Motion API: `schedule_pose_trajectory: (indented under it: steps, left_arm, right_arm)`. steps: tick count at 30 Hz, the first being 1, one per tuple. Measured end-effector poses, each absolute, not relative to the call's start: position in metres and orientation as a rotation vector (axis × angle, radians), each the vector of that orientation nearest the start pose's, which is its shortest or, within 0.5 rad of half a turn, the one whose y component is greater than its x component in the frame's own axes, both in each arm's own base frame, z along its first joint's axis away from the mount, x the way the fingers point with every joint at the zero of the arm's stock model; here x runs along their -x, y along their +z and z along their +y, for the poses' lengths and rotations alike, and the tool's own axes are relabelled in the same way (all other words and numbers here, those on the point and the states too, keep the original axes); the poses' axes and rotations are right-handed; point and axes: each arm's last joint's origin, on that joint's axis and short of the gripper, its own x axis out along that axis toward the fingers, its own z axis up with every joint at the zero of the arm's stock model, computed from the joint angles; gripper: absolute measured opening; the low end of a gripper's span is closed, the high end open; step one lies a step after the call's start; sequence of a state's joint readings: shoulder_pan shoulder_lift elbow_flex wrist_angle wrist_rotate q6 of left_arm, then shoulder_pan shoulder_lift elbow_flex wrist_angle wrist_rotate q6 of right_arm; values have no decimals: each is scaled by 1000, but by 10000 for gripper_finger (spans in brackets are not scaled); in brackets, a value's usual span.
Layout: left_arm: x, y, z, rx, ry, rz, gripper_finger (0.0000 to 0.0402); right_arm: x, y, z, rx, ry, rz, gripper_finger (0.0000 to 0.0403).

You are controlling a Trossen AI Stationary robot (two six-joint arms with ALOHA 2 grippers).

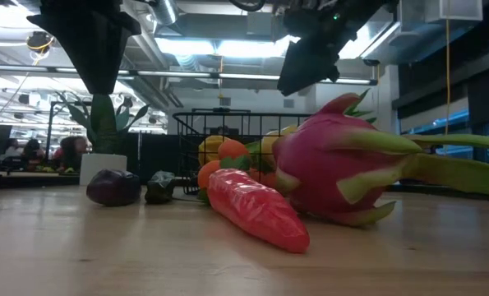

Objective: Build produce basket
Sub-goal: Put the eggplant into the wire basket

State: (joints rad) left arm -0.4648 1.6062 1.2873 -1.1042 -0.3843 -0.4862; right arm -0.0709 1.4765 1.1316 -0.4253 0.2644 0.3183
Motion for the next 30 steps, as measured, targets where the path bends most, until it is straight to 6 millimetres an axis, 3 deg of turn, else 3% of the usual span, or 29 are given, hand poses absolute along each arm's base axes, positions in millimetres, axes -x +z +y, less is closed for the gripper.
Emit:
schedule_pose_trajectory:
  steps: [5,9,12,19,30]
  left_arm:
    - [-268,254,-122,-170,244,1255,103]
    - [-268,254,-122,-170,244,1255,103]
    - [-268,254,-122,-169,244,1255,103]
    - [-274,255,-125,-135,229,1198,103]
    - [-283,258,-134,-52,204,1090,103]
  right_arm:
    - [-312,278,-15,-349,-212,730,115]
    - [-309,277,10,-400,31,805,116]
    - [-302,271,29,-393,111,906,116]
    - [-276,258,67,-303,108,1168,116]
    - [-266,257,100,-238,-54,1119,116]
